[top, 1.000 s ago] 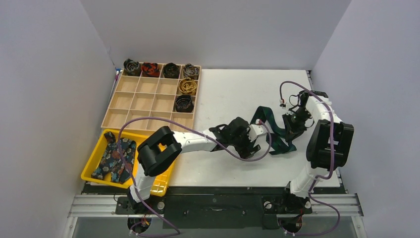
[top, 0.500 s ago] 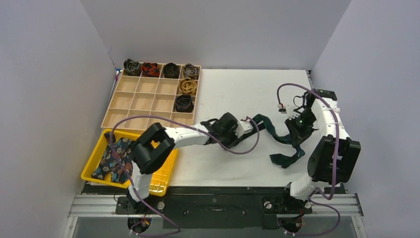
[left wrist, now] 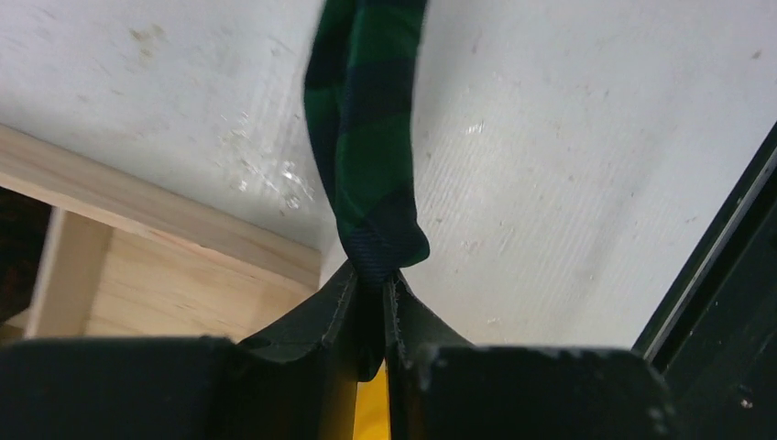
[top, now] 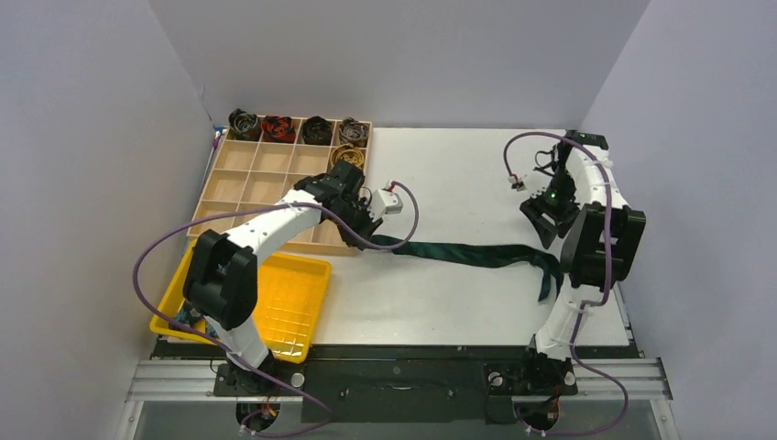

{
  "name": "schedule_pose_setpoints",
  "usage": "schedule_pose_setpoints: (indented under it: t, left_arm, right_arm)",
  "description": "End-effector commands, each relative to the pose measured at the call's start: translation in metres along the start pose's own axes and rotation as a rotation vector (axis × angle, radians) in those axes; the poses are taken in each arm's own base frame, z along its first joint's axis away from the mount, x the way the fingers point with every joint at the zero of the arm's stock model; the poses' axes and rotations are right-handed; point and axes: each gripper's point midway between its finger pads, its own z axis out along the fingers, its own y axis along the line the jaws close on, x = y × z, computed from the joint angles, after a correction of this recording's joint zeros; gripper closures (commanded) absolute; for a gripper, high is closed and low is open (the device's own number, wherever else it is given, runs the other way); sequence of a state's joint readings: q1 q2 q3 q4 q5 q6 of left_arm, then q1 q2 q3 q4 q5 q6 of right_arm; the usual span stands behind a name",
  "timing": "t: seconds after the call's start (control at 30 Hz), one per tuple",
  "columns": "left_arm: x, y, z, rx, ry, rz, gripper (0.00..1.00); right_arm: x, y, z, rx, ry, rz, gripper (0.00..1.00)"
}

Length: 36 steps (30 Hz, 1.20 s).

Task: Roll the ties
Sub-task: Flatten out the tie at the center of the board.

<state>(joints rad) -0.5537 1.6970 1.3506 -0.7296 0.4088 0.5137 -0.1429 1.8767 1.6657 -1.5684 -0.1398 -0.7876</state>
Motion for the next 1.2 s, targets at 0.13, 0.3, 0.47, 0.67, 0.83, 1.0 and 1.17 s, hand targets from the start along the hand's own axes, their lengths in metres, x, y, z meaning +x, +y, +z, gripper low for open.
schedule_pose_setpoints:
  t: [0.13, 0.3, 0.47, 0.67, 0.83, 1.0, 1.17]
  left_arm:
    - [0.056, -0.003, 0.008, 0.05, 0.171, -0.038, 0.9]
    - [0.062, -0.006, 0.011, 0.052, 0.175, -0.073, 0.86]
    - [0.068, -0.01, 0.013, 0.064, 0.178, -0.09, 0.82]
    - [0.074, -0.012, 0.012, 0.068, 0.184, -0.087, 0.8]
    - [0.078, -0.009, 0.013, 0.064, 0.193, -0.086, 0.76]
    - [0.08, -0.002, 0.012, 0.046, 0.189, -0.091, 0.71]
    - [0.076, 0.002, 0.012, 0.028, 0.174, -0.081, 0.68]
  right_arm:
    - [0.041, -0.051, -0.033, 0.214, -0.037, 0.17, 0.44]
    - [0.047, -0.03, -0.004, 0.251, -0.099, 0.25, 0.45]
    - [0.056, -0.031, 0.025, 0.335, -0.096, 0.331, 0.44]
    - [0.052, -0.054, 0.044, 0.449, -0.082, 0.424, 0.22]
    - [0.019, -0.043, 0.063, 0.314, -0.166, 0.441, 0.2]
    - [0.0, -0.03, 0.068, 0.213, -0.232, 0.397, 0.19]
    - [0.0, -0.037, 0.087, 0.244, -0.143, 0.34, 0.3]
